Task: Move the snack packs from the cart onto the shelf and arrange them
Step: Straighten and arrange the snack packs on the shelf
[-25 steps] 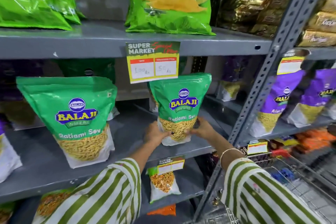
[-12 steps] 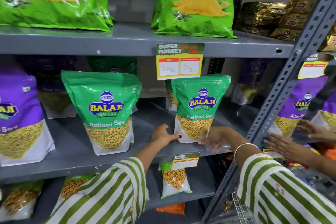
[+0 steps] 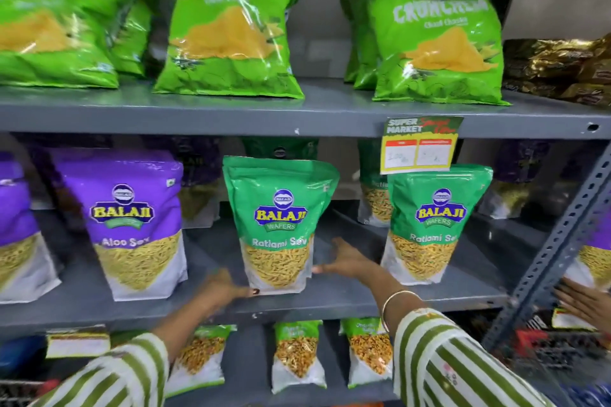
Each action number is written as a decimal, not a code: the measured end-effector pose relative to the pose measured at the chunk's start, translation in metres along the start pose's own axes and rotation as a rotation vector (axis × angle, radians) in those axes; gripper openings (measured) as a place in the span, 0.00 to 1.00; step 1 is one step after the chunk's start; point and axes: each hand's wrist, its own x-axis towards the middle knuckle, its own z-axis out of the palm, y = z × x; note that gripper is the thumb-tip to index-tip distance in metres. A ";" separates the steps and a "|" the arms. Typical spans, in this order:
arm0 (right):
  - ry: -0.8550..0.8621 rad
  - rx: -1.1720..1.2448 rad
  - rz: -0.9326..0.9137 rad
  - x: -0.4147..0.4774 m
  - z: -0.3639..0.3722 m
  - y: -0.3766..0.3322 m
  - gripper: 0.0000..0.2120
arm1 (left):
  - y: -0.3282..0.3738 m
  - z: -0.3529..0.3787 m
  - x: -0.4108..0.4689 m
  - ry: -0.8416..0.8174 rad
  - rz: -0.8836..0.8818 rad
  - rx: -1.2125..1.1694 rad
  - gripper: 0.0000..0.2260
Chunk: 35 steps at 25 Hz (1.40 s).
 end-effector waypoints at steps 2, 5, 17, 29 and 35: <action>0.031 0.156 -0.047 0.003 0.017 -0.003 0.42 | 0.002 -0.002 0.012 0.074 0.105 -0.114 0.28; 0.046 0.241 -0.075 0.006 0.029 -0.006 0.34 | 0.010 0.011 0.018 0.081 0.155 -0.298 0.27; 0.121 0.227 -0.074 0.004 0.025 -0.009 0.23 | 0.015 0.028 0.035 0.069 0.148 -0.372 0.28; -0.437 -0.331 0.058 0.014 0.111 -0.147 0.32 | -0.095 -0.138 0.016 -0.144 -0.421 -0.019 0.37; -0.095 0.177 -0.103 0.050 0.202 -0.185 0.38 | -0.176 -0.173 0.062 0.103 -0.075 -0.204 0.40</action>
